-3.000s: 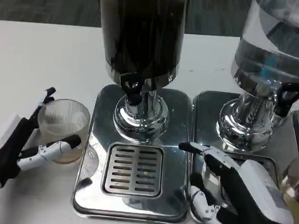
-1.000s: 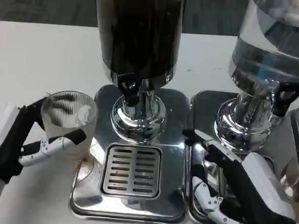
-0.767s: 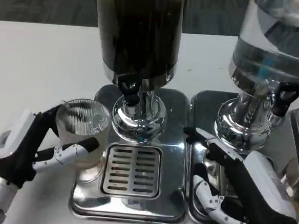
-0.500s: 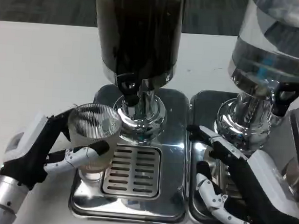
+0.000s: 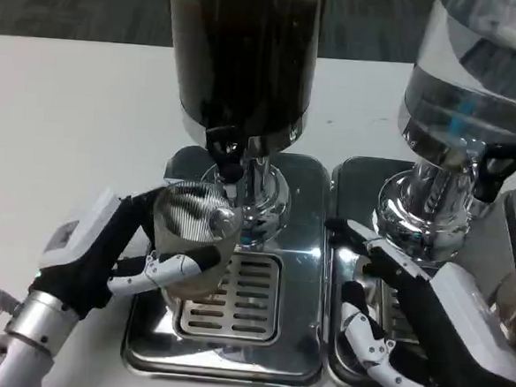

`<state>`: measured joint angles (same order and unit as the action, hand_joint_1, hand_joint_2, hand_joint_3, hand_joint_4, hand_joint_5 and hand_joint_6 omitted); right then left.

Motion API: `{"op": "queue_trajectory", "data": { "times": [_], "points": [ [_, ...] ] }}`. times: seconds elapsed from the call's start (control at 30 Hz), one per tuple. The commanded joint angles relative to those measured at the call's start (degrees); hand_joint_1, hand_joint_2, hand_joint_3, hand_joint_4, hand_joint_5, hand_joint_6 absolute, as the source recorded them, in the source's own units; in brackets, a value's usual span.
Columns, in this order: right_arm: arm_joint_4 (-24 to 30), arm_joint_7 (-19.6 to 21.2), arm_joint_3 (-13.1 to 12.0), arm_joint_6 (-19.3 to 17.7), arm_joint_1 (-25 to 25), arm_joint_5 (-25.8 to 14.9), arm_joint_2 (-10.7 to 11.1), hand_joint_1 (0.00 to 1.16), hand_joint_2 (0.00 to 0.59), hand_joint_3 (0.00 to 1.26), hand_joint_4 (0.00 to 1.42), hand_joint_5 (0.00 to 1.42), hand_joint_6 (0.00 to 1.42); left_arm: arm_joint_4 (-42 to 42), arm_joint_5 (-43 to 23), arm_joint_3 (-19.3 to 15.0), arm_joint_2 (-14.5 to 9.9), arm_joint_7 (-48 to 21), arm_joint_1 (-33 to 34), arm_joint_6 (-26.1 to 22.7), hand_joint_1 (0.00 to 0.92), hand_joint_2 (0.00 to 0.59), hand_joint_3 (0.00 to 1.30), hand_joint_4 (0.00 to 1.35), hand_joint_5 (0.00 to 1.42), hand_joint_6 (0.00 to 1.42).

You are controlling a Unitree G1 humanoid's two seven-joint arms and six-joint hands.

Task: Grasp the cup under the faucet to collect the drink, then remove the cup.

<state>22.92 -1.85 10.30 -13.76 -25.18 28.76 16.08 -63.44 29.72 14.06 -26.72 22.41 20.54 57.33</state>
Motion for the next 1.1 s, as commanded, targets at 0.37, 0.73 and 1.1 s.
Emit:
{"op": "queue_trajectory", "data": {
  "times": [0.37, 0.73, 1.1],
  "points": [
    [0.13, 0.19, 0.38, 0.4, 0.17, 0.07, -1.2, 0.47, 0.586, 0.17, 0.23, 0.18, 0.27, 0.46, -0.43, 1.71, 0.02, -5.02, -0.34, 1.79, 0.162, 0.182, 0.38, 0.46, 0.65, 0.67],
    [-0.3, -0.09, 0.43, 0.38, 0.79, 0.09, -1.65, 0.47, 0.586, 0.17, 0.23, 0.18, 0.27, 3.52, -1.26, 2.13, -1.34, -8.31, -2.66, 2.66, 0.134, 0.157, 0.34, 0.4, 0.58, 0.59],
    [0.21, -0.16, 0.36, 0.61, 0.44, 0.11, -1.72, 0.47, 0.586, 0.18, 0.23, 0.18, 0.27, 5.01, -1.69, 1.77, -2.69, -11.33, -3.01, 1.18, 0.064, 0.11, 0.28, 0.3, 0.41, 0.4]
  ]
}}
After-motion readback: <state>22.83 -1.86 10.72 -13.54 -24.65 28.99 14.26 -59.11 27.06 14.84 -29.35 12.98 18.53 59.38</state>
